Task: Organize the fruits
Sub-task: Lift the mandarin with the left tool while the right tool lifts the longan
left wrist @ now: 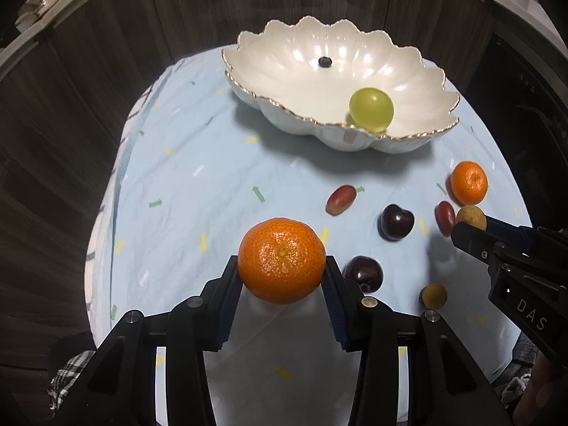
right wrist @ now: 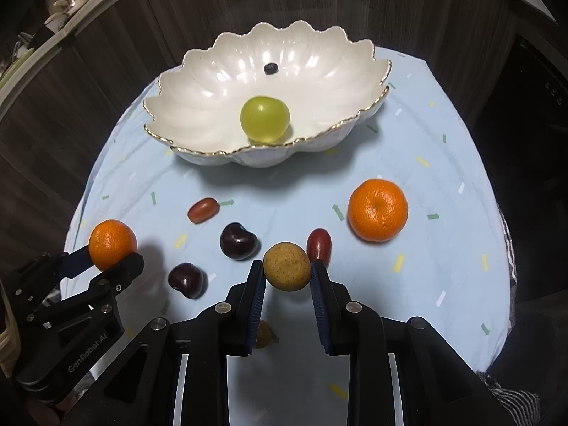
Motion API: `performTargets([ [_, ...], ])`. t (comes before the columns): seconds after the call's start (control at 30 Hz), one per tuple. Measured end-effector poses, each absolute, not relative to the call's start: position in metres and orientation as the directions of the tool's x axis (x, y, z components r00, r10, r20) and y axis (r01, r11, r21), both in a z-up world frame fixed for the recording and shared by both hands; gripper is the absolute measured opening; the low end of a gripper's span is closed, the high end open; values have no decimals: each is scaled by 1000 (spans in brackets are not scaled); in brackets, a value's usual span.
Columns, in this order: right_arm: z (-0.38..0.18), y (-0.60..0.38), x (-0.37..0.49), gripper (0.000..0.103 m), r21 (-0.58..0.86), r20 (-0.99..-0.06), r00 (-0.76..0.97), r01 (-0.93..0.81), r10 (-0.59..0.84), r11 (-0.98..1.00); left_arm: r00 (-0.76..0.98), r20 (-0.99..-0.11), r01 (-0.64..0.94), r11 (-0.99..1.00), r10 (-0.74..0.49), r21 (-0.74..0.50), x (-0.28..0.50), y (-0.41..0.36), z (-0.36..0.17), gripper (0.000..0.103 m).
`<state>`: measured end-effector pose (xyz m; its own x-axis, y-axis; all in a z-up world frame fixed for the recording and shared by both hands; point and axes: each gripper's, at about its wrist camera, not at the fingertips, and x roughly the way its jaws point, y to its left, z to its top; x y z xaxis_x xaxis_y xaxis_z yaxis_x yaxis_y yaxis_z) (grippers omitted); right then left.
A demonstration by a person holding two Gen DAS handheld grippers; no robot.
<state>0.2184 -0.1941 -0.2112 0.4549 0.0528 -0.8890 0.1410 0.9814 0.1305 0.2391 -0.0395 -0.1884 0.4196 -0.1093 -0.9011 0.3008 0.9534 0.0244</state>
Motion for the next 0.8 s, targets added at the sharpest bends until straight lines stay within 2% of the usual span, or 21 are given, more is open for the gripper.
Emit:
performTargets([
  [0.8,-164,-210,224,27,121,-839,544,155,18,980,476,-871,313,949,-124,37,254,-55,-144,44],
])
